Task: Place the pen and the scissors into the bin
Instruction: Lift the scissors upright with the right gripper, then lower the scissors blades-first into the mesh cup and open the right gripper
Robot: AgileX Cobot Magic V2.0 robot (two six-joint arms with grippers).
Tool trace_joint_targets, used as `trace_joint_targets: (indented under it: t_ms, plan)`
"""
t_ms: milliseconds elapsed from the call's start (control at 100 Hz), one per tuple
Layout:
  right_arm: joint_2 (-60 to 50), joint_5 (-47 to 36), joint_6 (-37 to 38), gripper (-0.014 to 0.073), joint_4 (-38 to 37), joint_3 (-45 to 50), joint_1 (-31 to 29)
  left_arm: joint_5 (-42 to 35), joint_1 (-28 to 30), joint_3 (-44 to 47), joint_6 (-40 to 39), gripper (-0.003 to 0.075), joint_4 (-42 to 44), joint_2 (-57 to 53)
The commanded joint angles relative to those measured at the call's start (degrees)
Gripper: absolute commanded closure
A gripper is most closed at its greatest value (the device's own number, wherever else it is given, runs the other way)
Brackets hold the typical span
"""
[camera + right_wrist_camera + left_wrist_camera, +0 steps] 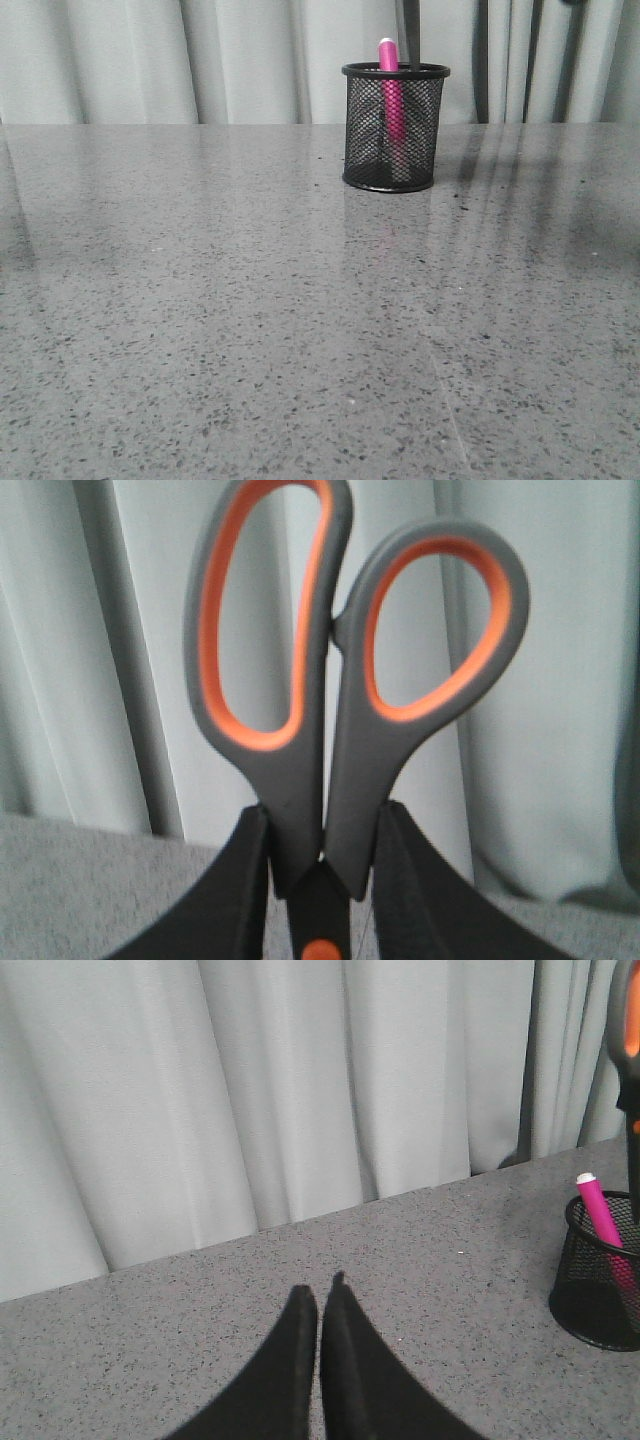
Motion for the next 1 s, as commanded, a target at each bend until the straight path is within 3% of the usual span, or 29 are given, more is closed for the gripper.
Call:
trace_joint_targets:
  t_ms: [0,490,580,780,990]
  plan:
    - [-0.79,-3.98,0.52,0.067,-1.0,-1.99,0.18,-0.74,0.07,-1.64,0.0,0.0739,-2.8,-0.52]
    - [-0.29,-8.41,0.58,0.0658,-1.0,4.29,0.48,-0.92,0.07,-1.64,0.2,0.0739,-2.8,-0.52]
    - [-0.29,-8.76,0.93,0.0583,-1.0,4.68,0.62,-0.92,0.07,-1.64,0.2,0.0739,-2.8,-0.52]
    - [-0.39,-8.9,1.05,0.0321,-1.0,4.75,0.62,-0.92,0.07,-1.64,0.2,0.0739,-2.8,-0.52]
    - [-3.69,-8.9,1.05,0.03,-1.0,4.75,0.67,-0.92,0.07,-1.64,0.2,0.0739,-2.8,-0.52]
